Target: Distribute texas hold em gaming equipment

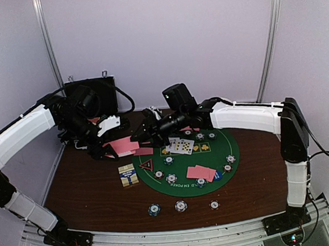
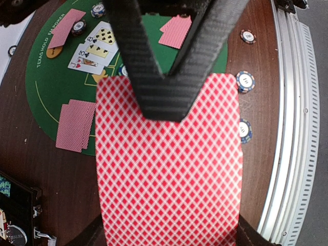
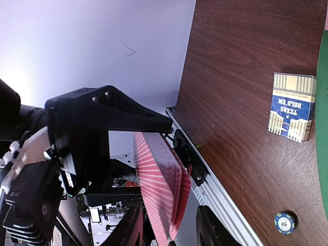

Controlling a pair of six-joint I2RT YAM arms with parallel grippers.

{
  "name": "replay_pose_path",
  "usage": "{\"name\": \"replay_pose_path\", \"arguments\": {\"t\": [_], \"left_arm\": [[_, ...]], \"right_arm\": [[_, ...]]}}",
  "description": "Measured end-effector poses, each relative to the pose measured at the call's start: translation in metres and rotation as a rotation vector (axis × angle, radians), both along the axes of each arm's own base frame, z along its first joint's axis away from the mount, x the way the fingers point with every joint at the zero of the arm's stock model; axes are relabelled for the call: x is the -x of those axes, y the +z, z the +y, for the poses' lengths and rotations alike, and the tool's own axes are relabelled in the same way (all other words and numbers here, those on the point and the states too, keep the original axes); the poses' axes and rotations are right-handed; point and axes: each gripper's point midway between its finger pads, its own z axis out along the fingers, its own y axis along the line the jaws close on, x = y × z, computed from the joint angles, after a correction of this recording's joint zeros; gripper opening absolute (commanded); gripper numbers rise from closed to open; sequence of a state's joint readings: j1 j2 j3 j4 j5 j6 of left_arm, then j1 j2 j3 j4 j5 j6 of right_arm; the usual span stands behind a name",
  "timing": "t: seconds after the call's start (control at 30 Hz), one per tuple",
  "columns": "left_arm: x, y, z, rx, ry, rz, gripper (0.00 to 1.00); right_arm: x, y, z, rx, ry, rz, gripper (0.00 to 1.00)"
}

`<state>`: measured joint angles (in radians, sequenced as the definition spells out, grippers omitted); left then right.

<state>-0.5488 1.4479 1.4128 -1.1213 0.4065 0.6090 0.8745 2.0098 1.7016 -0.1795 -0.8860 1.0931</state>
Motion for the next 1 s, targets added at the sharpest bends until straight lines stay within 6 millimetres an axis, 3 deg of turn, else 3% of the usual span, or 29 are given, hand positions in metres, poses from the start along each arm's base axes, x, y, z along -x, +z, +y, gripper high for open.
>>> {"name": "replay_pose_path", "arguments": {"t": [0.2,0.67,0.93,1.0], "left_arm": [[0.0,0.0,0.0,0.0,0.0,0.0,0.0],[0.0,0.0,0.0,0.0,0.0,0.0,0.0],[0.0,0.0,0.0,0.0,0.0,0.0,0.0],[0.0,0.0,0.0,-0.001,0.0,0.002,0.0]], "right_arm": [[0.003,0.014,-0.004,-0.016,-0.002,-0.007,0.28],[0.014,0.028,0.005,-0.068,0.019,0.023,0.25],[0.017,0.03,0.007,-0.077,0.032,0.025,0.02],[0.018,0.025,0.005,-0.058,0.036,0.025,0.0]]}}
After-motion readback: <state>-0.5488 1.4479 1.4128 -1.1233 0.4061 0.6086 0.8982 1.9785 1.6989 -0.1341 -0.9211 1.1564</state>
